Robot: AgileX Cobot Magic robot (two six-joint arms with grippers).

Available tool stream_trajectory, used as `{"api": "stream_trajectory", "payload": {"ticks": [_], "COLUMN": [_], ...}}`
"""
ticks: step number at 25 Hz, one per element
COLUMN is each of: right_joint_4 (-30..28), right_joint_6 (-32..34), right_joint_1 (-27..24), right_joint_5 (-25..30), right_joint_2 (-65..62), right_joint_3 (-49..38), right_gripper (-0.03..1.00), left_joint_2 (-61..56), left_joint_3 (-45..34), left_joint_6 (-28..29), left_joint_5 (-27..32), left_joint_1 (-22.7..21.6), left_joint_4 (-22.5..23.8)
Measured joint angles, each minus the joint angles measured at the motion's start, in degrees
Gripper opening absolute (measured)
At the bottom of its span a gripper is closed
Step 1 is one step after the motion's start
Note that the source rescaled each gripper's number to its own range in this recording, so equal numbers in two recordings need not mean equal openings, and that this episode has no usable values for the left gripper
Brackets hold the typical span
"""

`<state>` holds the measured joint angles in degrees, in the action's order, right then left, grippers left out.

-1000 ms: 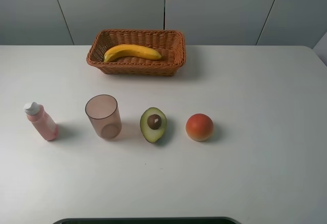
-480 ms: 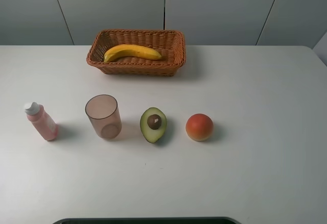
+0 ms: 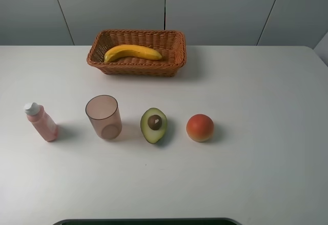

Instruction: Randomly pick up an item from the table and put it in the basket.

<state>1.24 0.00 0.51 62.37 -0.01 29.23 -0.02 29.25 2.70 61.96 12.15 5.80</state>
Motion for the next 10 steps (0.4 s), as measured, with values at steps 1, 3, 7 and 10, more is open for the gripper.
{"api": "stream_trajectory", "payload": {"ticks": [1,3,7,10], "right_joint_4": [0.00,0.00,0.00,0.00], "right_joint_6": [0.00,0.00,0.00,0.00], "right_joint_1": [0.00,0.00,0.00,0.00], "right_joint_5": [0.00,0.00,0.00,0.00], "right_joint_2": [0.00,0.00,0.00,0.00], "right_joint_3": [0.00,0.00,0.00,0.00], "right_gripper": [1.00,1.00,1.00,1.00], "left_joint_2": [0.00,0.00,0.00,0.00], "left_joint_3": [0.00,0.00,0.00,0.00], "left_joint_6": [0.00,0.00,0.00,0.00], "left_joint_5": [0.00,0.00,0.00,0.00], "left_joint_1": [0.00,0.00,0.00,0.00], "left_joint_4": [0.00,0.00,0.00,0.00]}}
